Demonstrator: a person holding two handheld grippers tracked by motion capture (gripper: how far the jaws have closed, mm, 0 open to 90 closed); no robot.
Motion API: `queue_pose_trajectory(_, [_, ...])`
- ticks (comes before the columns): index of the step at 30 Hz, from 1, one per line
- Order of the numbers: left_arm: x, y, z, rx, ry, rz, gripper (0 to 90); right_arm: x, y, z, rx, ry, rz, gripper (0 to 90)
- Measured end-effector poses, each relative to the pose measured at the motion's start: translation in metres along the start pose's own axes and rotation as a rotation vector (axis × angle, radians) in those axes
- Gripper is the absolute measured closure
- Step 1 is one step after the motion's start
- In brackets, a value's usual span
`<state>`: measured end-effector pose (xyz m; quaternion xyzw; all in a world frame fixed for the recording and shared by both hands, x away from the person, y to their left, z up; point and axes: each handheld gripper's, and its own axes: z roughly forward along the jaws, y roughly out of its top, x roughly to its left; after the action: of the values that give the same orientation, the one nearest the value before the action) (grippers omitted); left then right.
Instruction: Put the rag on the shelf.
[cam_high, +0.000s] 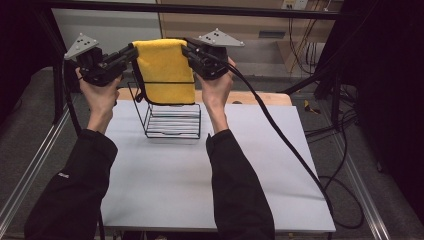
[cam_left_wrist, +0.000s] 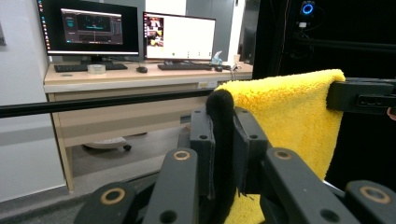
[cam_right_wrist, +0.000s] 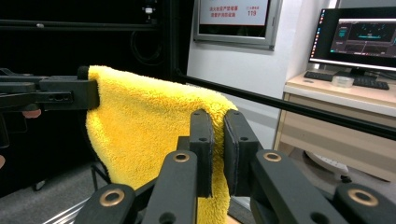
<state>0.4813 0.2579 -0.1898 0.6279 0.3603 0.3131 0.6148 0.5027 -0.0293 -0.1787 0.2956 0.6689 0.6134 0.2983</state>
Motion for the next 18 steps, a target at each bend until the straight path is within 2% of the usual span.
queue_pose_trajectory(18, [-0.001, -0.018, -0.013, 0.036, -0.023, 0.018, 79.1, 0.007, -0.017, -0.005, 0.035, 0.023, -0.017, 82.9])
